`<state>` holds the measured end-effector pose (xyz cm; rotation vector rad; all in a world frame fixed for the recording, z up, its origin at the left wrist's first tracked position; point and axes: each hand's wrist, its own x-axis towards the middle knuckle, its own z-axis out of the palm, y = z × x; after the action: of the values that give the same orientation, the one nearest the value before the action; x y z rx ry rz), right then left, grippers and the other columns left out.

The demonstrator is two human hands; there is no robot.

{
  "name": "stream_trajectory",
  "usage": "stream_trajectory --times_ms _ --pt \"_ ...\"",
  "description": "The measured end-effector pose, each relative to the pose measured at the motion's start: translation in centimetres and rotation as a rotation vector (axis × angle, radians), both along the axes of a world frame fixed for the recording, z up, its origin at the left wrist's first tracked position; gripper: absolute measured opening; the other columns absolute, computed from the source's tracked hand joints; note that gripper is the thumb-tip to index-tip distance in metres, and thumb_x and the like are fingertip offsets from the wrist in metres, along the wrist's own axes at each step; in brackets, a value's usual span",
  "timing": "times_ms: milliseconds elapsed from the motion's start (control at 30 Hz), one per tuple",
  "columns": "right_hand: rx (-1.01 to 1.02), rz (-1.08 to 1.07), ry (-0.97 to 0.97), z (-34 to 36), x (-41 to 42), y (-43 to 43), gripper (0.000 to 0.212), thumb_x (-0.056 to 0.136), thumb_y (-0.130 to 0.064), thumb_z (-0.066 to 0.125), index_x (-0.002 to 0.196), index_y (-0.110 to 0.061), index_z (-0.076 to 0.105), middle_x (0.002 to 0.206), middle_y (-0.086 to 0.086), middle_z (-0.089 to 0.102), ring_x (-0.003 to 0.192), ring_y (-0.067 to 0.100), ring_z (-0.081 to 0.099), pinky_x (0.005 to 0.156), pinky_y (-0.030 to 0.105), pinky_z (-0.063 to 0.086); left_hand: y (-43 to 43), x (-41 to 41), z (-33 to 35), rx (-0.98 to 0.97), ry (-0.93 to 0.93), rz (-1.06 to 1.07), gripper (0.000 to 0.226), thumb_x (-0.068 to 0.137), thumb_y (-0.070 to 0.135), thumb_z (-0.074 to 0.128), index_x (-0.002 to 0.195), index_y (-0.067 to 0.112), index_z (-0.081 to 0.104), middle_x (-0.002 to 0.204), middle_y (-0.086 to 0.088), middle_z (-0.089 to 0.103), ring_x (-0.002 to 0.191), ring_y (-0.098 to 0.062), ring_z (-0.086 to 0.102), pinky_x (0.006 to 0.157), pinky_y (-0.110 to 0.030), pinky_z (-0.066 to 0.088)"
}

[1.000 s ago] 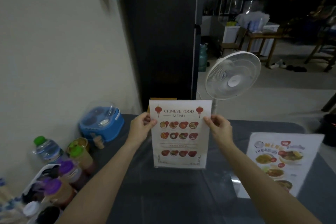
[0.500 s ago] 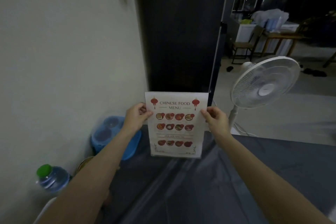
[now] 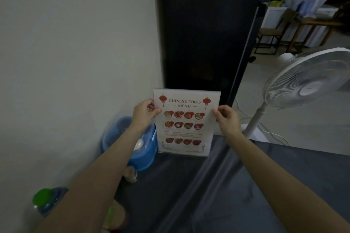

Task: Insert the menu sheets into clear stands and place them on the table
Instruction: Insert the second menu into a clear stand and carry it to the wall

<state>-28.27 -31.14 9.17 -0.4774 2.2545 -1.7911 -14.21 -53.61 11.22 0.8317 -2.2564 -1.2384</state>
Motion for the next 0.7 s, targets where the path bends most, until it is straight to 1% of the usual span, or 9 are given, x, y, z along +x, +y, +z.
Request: stream_trajectory --times_ms 133,167,200,300,400,467,533,633,700 --pt "0.006 0.011 -0.024 -0.8 0.0 -0.9 0.019 0.094 -0.023 0.054 0.103 -0.006 0.060 0.093 -0.004 0.065 0.080 0.002 0.061 0.059 0.014 0.044 -0.7 0.0 -0.9 0.005 -0.010 0.016 0.009 0.086 0.006 0.067 0.094 0.003 0.066 0.090 -0.006 0.066 0.087 -0.021 0.063 0.076 -0.026 0.054" --pt "0.002 0.007 -0.031 -1.0 -0.1 -0.9 0.019 0.094 -0.022 0.054 0.102 -0.006 0.060 0.091 -0.005 0.065 0.080 0.002 0.061 0.059 0.013 0.044 -0.7 -0.1 -1.1 -0.001 -0.011 0.013 0.009 0.086 0.006 0.067 0.094 0.003 0.066 0.091 -0.007 0.067 0.087 -0.021 0.063 0.076 -0.025 0.054" --pt "-0.004 0.002 -0.036 -1.1 -0.2 -0.9 0.018 0.094 -0.022 0.054 0.102 -0.006 0.060 0.091 -0.005 0.065 0.080 0.003 0.061 0.059 0.014 0.044 -0.8 -0.2 -1.4 -0.006 -0.012 0.008 0.009 0.086 0.007 0.067 0.094 0.003 0.067 0.092 -0.008 0.068 0.088 -0.022 0.064 0.078 -0.028 0.055" --pt "0.003 0.006 -0.055 -1.6 -0.8 -0.6 0.018 0.093 -0.023 0.055 0.101 -0.008 0.061 0.097 0.000 0.067 0.088 0.009 0.063 0.067 0.019 0.048 -0.8 -0.6 -1.7 -0.009 -0.021 -0.010 0.011 0.086 0.008 0.067 0.095 0.003 0.067 0.095 -0.009 0.069 0.091 -0.023 0.065 0.084 -0.035 0.056" --pt "0.018 0.012 -0.072 -1.8 -1.2 -0.5 0.017 0.094 -0.024 0.054 0.100 -0.010 0.061 0.097 -0.001 0.068 0.088 0.009 0.064 0.071 0.023 0.050 -0.8 -0.9 -1.8 -0.005 0.000 0.003 0.010 0.086 0.007 0.068 0.095 0.003 0.068 0.092 -0.006 0.068 0.089 -0.023 0.065 0.084 -0.036 0.056" --pt "0.012 0.001 -0.078 -1.6 -1.3 -0.8 0.017 0.094 -0.022 0.054 0.101 -0.009 0.061 0.097 -0.001 0.067 0.087 0.008 0.063 0.068 0.022 0.049 -0.6 -0.9 -1.7 0.006 0.008 0.007 0.009 0.087 0.007 0.067 0.095 0.003 0.068 0.091 -0.005 0.067 0.086 -0.020 0.063 0.082 -0.034 0.055" --pt "0.008 -0.008 -0.093 -1.6 -1.4 -1.0 0.018 0.094 -0.022 0.053 0.102 -0.008 0.061 0.098 0.001 0.067 0.087 0.010 0.063 0.069 0.023 0.051 -0.6 -0.9 -1.7 0.015 0.011 0.014 0.009 0.087 0.007 0.066 0.095 0.003 0.068 0.090 -0.005 0.066 0.085 -0.019 0.062 0.080 -0.031 0.054" --pt "0.014 -0.013 -0.123 -1.7 -1.6 -1.0 0.017 0.095 -0.022 0.053 0.103 -0.010 0.062 0.104 0.004 0.068 0.093 0.018 0.064 0.081 0.034 0.054 -0.6 -1.3 -1.8 0.032 0.009 0.022 0.009 0.087 0.006 0.066 0.095 0.002 0.067 0.090 -0.006 0.066 0.083 -0.019 0.062 0.070 -0.020 0.051" --pt "0.004 -0.021 -0.144 -1.8 -1.7 -0.9 0.016 0.095 -0.021 0.051 0.103 -0.012 0.061 0.108 0.006 0.067 0.099 0.021 0.063 0.086 0.037 0.053 -0.5 -1.5 -2.0 0.041 0.009 0.035 0.010 0.087 0.006 0.065 0.096 0.001 0.066 0.089 -0.007 0.066 0.082 -0.019 0.062 0.065 -0.016 0.048"
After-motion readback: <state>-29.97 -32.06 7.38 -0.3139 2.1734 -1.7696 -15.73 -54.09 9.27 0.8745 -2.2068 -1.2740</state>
